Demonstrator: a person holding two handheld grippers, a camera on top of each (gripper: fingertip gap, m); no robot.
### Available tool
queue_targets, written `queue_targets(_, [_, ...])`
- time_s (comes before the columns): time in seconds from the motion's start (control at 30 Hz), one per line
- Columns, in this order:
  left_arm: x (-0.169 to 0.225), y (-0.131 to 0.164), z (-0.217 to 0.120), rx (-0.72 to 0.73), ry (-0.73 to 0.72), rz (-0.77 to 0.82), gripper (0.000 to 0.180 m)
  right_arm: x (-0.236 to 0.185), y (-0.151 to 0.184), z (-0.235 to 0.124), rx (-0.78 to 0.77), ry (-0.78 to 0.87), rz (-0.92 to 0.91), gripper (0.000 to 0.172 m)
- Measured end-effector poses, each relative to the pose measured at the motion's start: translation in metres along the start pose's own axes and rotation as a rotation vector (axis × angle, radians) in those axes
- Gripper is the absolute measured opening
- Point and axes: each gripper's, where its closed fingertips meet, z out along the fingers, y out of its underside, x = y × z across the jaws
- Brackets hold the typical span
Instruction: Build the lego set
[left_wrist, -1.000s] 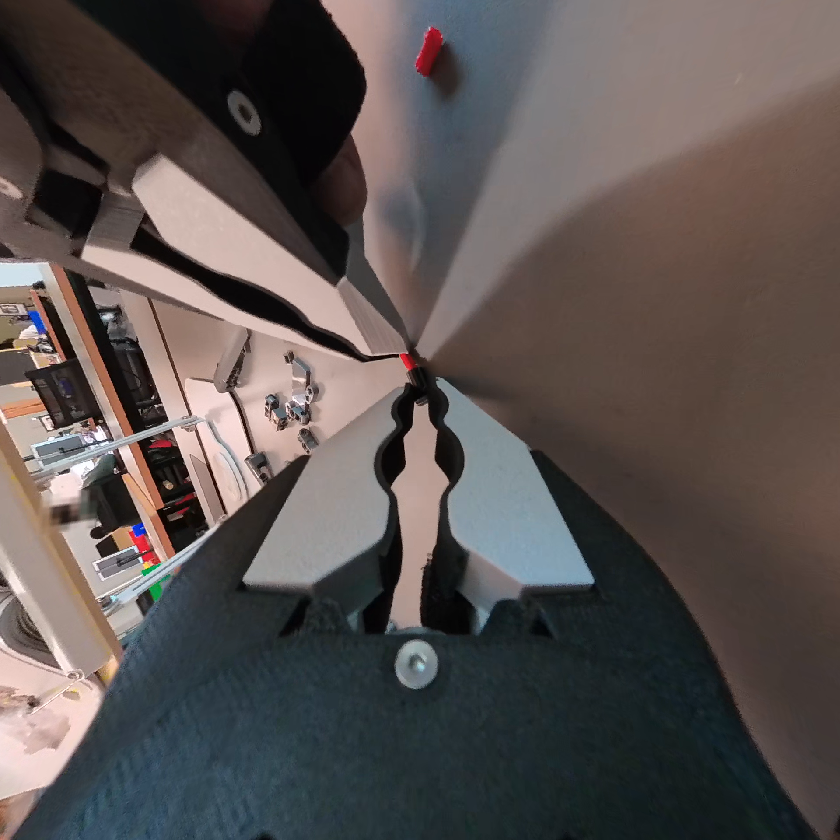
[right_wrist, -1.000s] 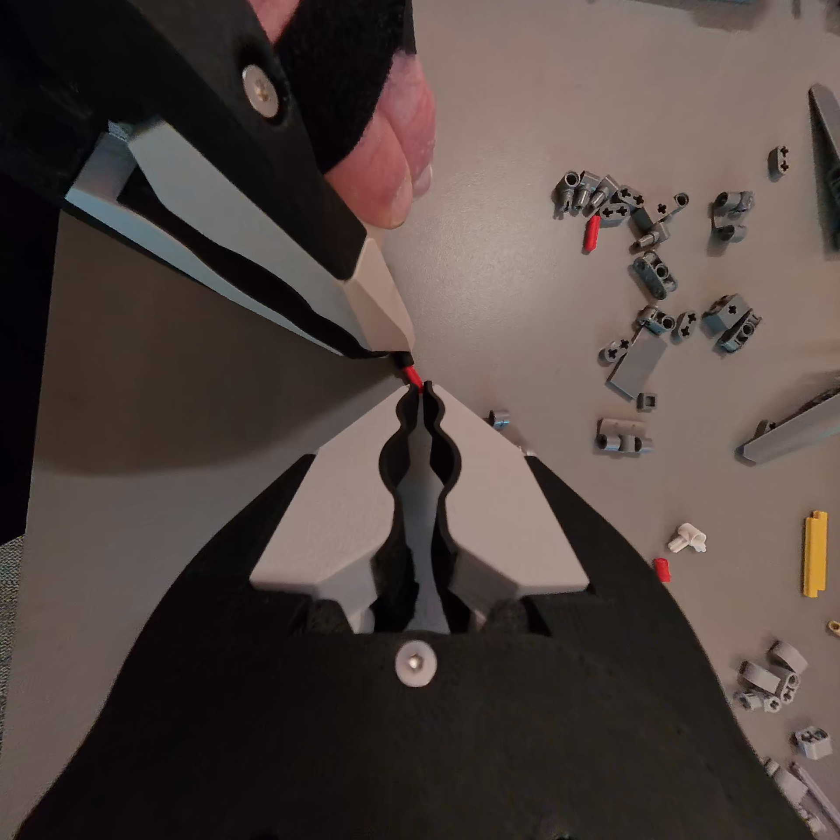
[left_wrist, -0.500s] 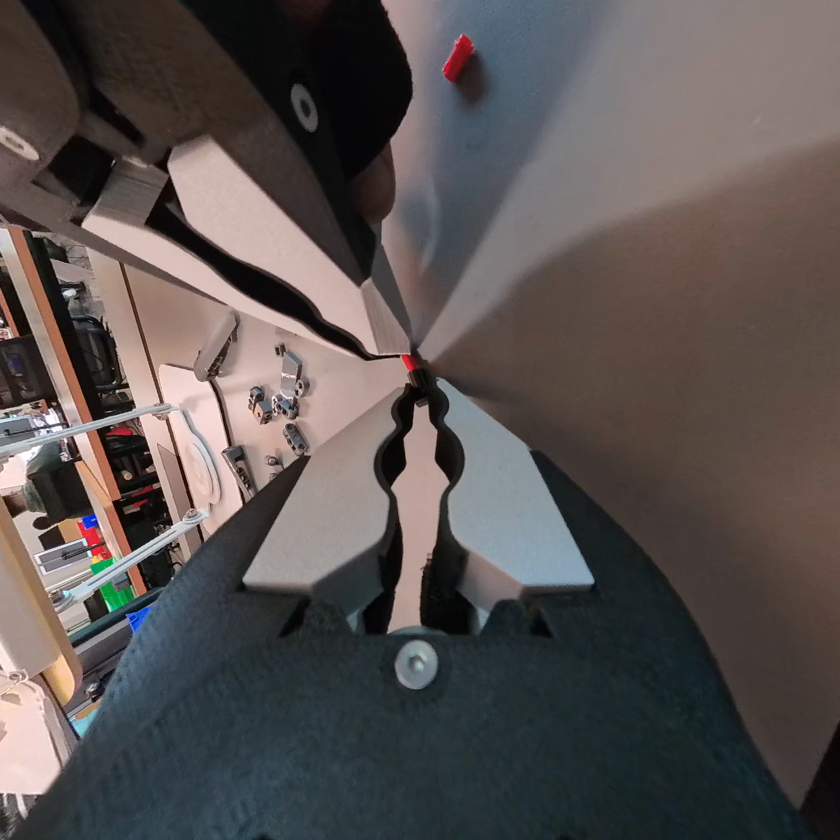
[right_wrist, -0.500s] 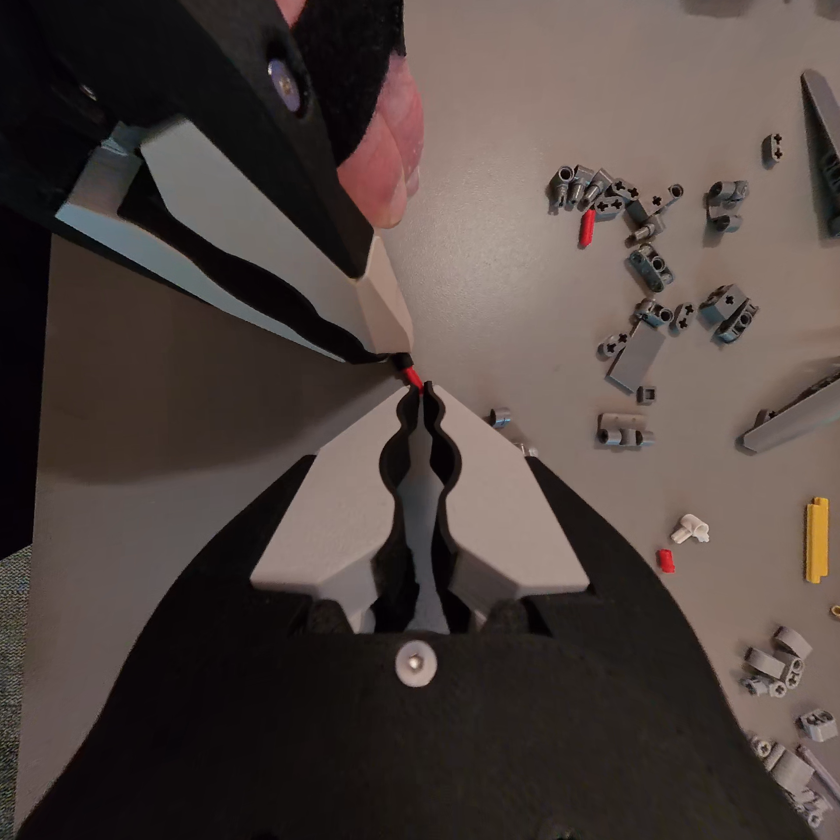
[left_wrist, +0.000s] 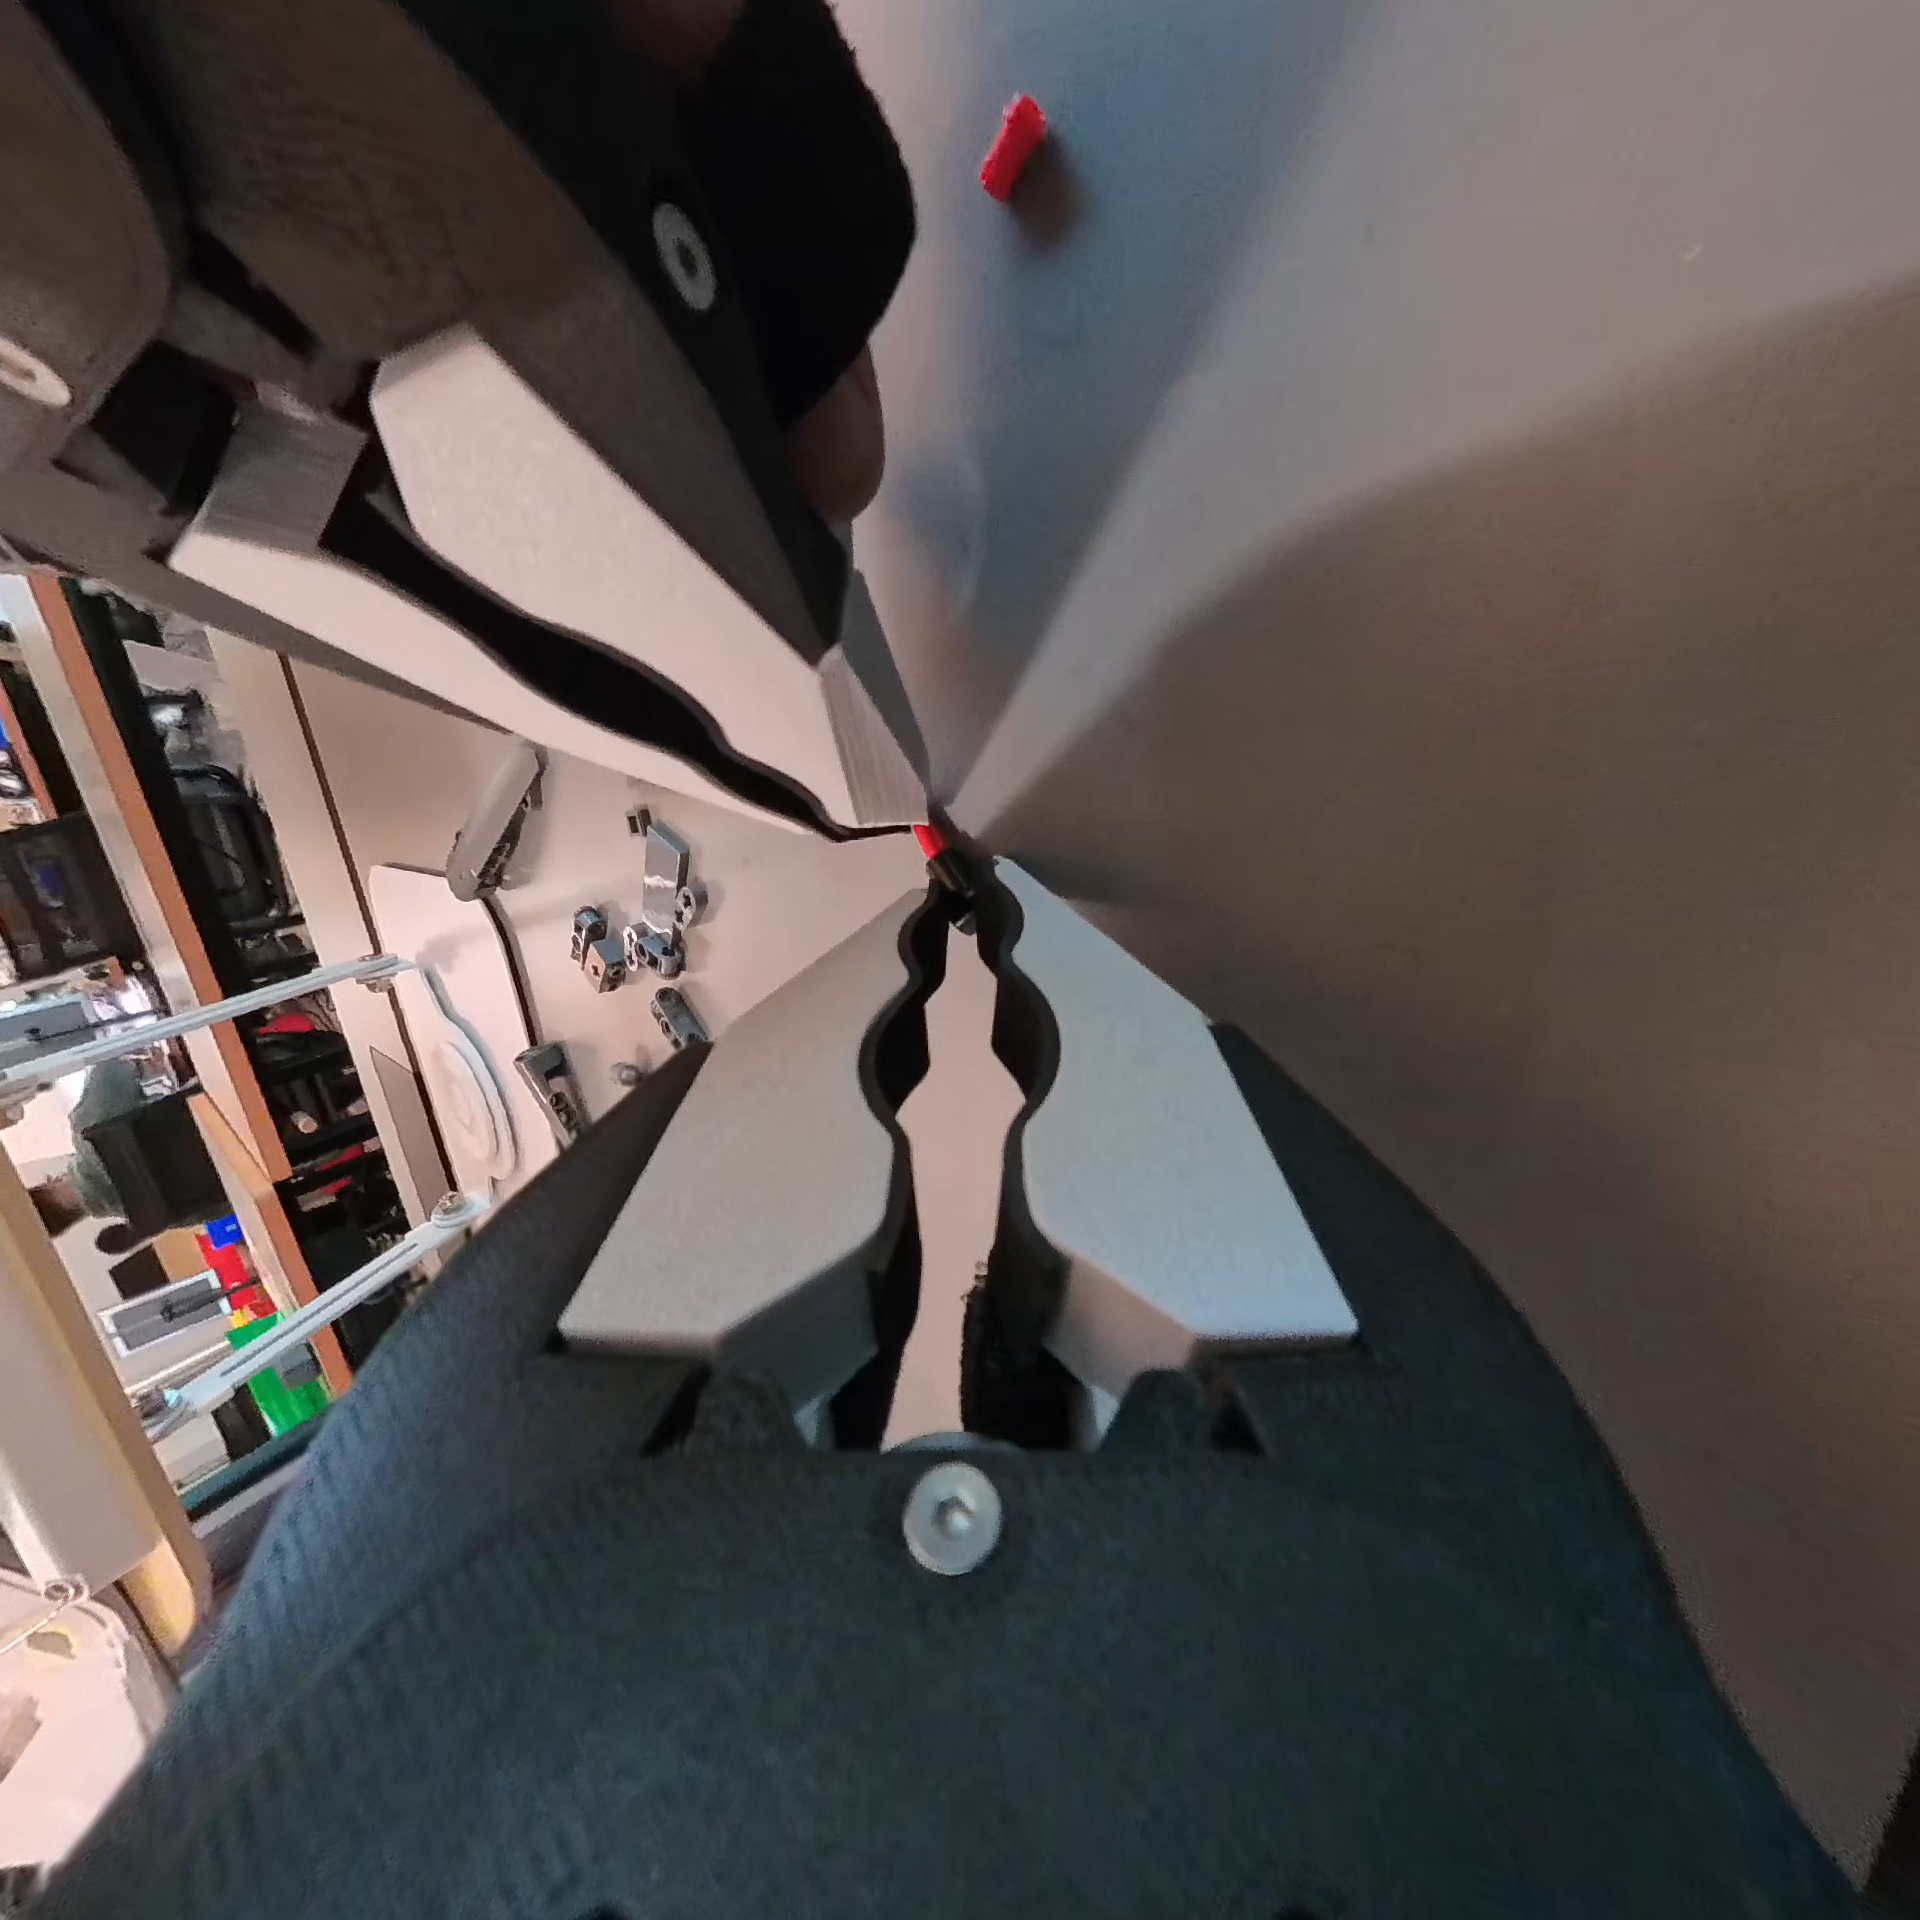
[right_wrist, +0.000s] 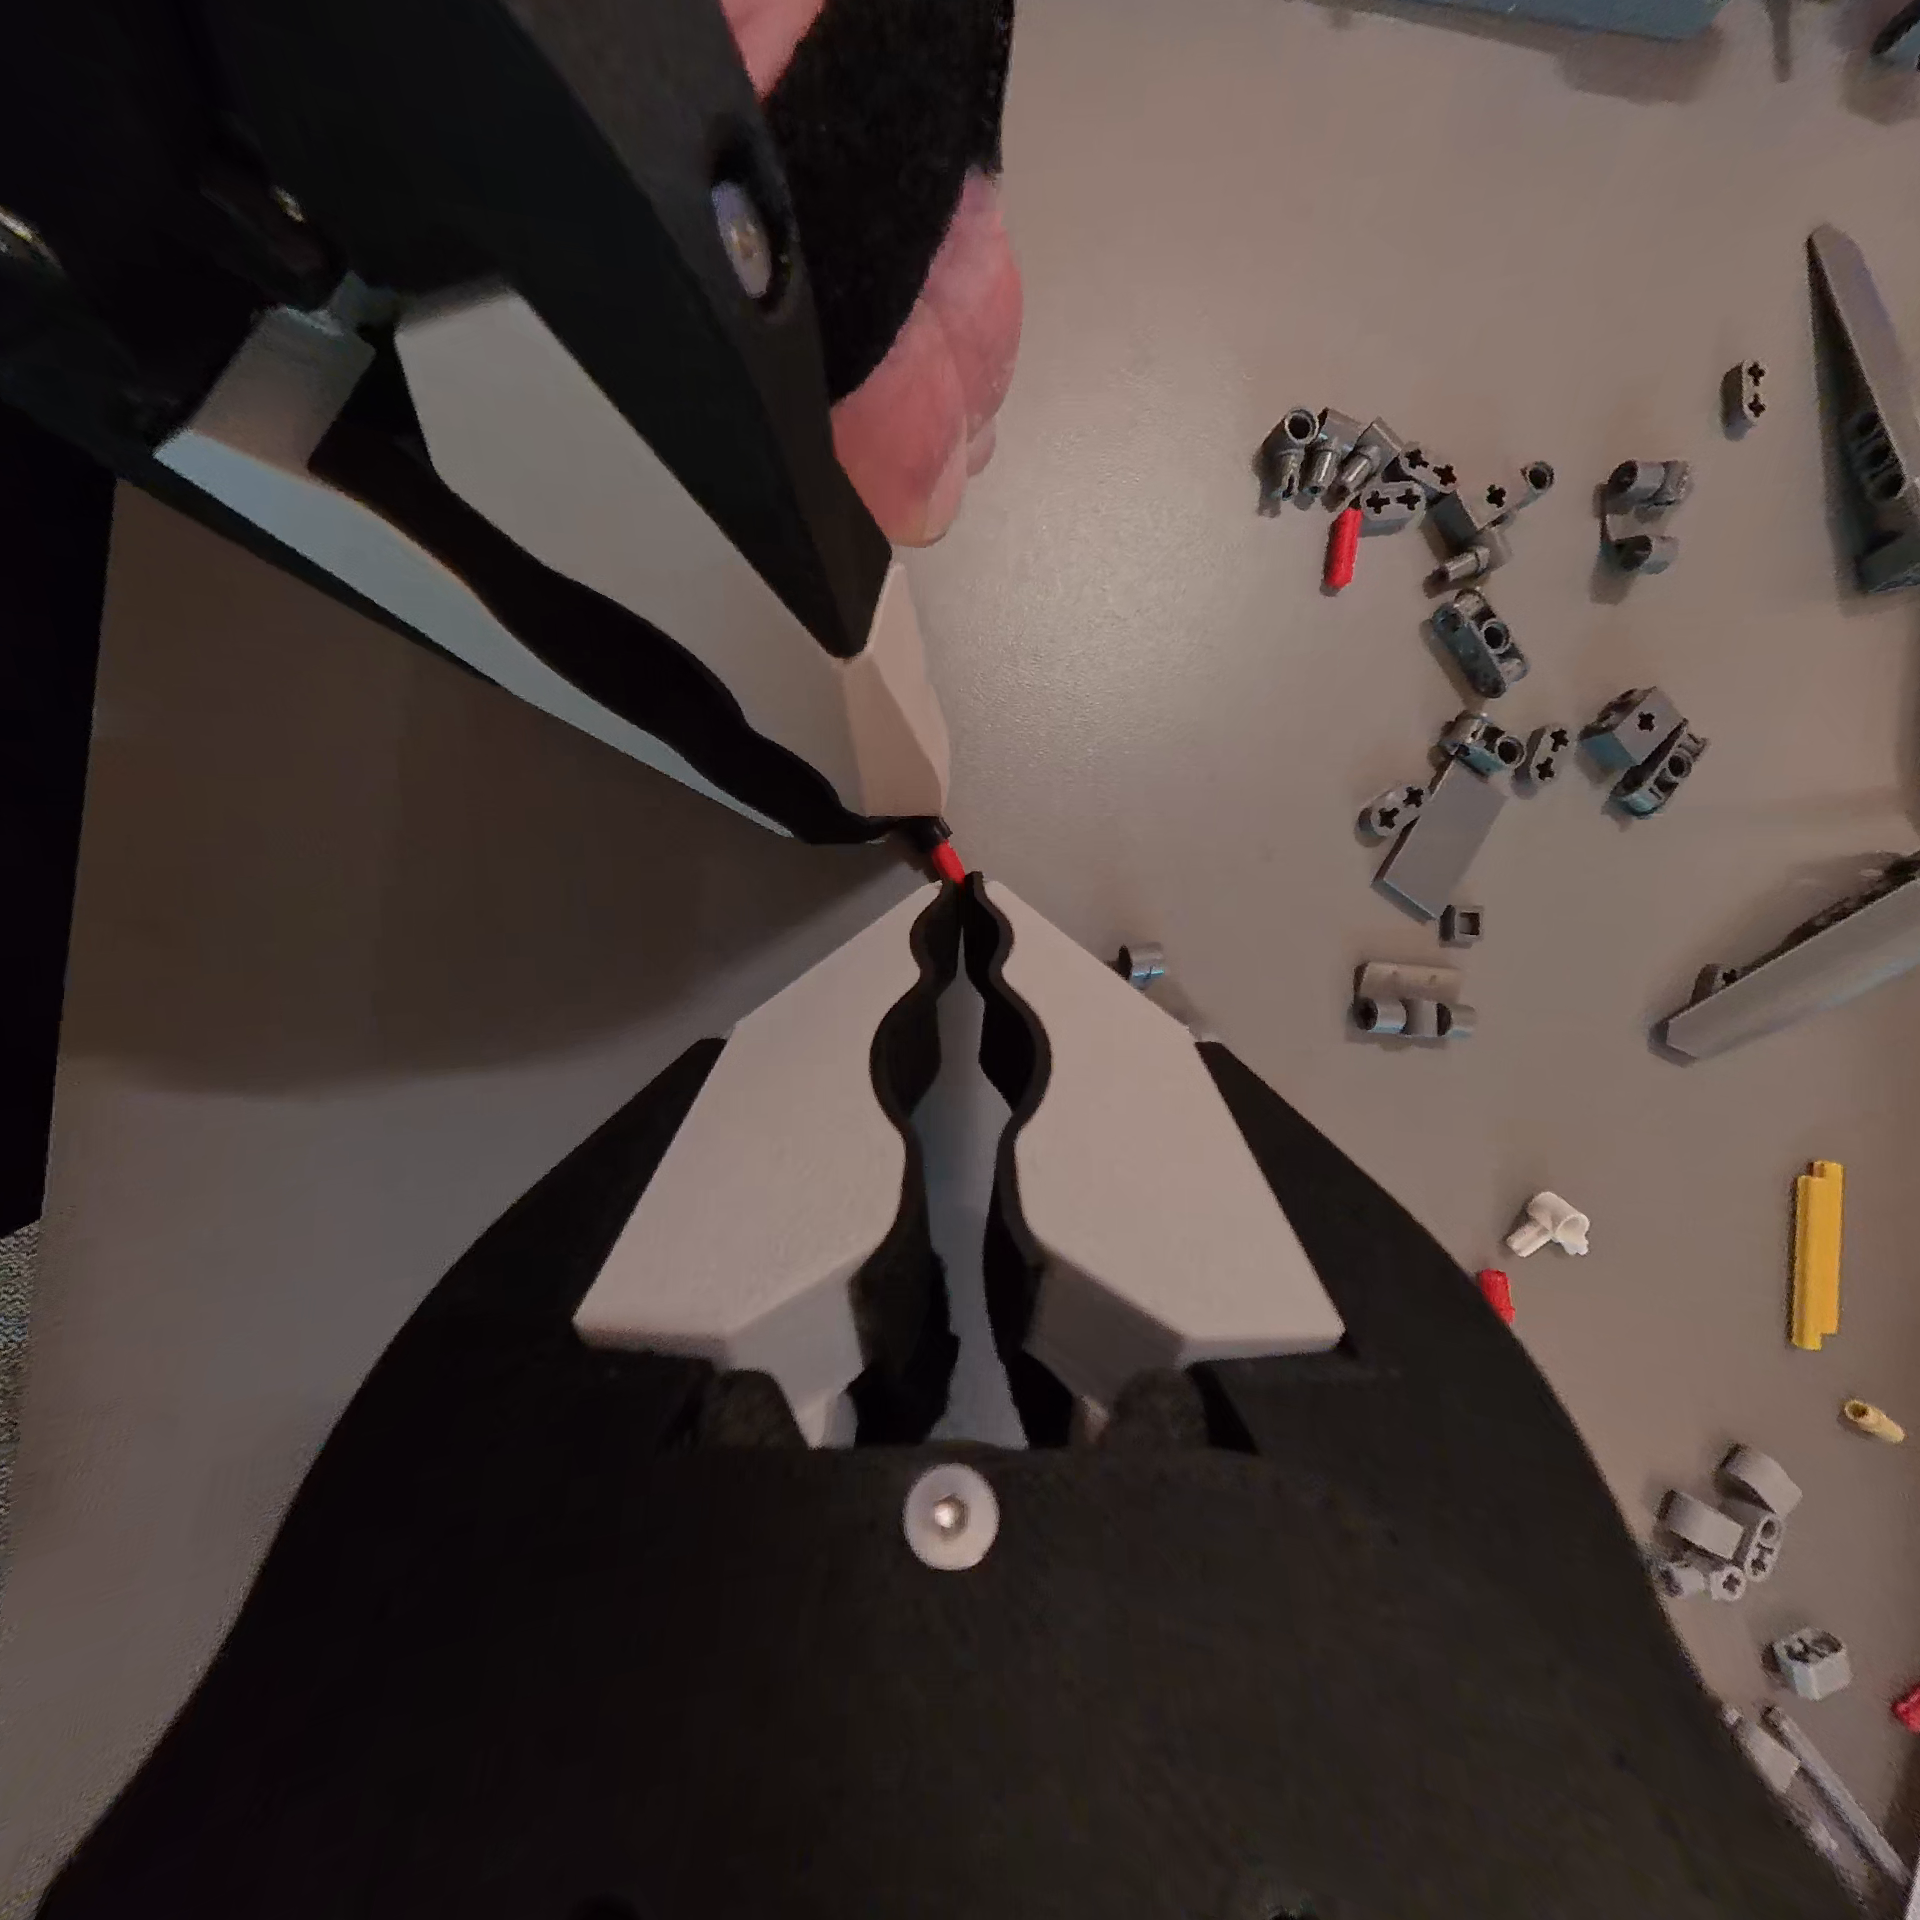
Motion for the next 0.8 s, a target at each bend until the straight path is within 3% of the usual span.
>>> queue_targets(0.03, [0.0, 0.0, 0.0, 0.002, 0.004, 0.004, 0.003, 0.0, 0.0, 0.0, 0.004, -0.004, -0.005, 0.0])
queue_targets(0.63, [-0.003, 0.001, 0.002, 0.054, 0.032, 0.033, 0.004, 0.0, -0.004, 0.001, 0.061, -0.013, -0.093, 0.0])
queue_targets(0.8, [-0.005, 0.0, 0.004, 0.062, 0.036, -0.009, 0.005, 0.007, -0.008, -0.013, 0.101, -0.002, -0.07, 0.003])
